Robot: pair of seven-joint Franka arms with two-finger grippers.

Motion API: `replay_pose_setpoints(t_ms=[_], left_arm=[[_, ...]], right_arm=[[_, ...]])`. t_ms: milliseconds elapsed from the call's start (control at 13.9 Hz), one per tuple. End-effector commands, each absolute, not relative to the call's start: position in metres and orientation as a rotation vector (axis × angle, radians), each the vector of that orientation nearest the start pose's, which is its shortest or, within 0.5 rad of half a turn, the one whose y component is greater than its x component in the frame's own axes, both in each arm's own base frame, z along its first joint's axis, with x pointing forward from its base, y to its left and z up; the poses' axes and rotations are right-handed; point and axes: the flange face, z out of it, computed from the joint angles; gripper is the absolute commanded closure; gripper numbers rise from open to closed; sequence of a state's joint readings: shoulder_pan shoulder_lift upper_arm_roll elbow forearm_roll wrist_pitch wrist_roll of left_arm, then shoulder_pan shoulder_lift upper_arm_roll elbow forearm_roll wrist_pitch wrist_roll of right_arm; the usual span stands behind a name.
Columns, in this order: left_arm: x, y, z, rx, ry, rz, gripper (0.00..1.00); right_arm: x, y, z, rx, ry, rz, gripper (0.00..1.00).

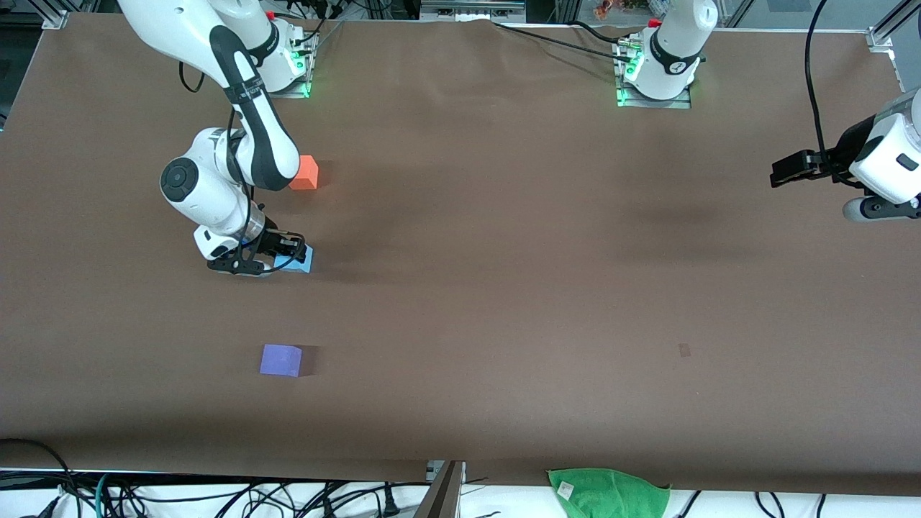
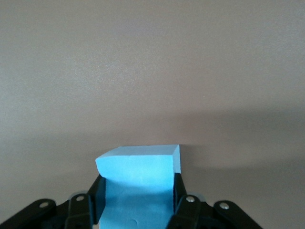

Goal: Place blue block between orange and purple blocks
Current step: 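Lower the cube between the orange and purple cubes, open the right gripper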

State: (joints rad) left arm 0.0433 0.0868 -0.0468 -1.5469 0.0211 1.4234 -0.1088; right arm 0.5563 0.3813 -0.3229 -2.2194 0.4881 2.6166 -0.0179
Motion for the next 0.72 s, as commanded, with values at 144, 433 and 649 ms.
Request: replay_pose_setpoints(t_ms=[144, 433, 649], left_arm=[[0.561, 0.004, 0.578, -3.118, -0.138, 0.319, 0.0], [0.561, 0.004, 0.578, -3.118, -0.136, 0.322, 0.0], [0.561, 0.005, 0.578, -3.118, -0.141, 0.322, 0.0]], right_arm=[[0.558, 0.128, 0.226, -2.96, 0.174, -0.091, 0.0], [0.561, 0.129, 0.249, -2.939, 0.164, -0.091, 0.0], [0.569, 0.119, 0.295, -2.927, 0.12, -0.135, 0.0]])
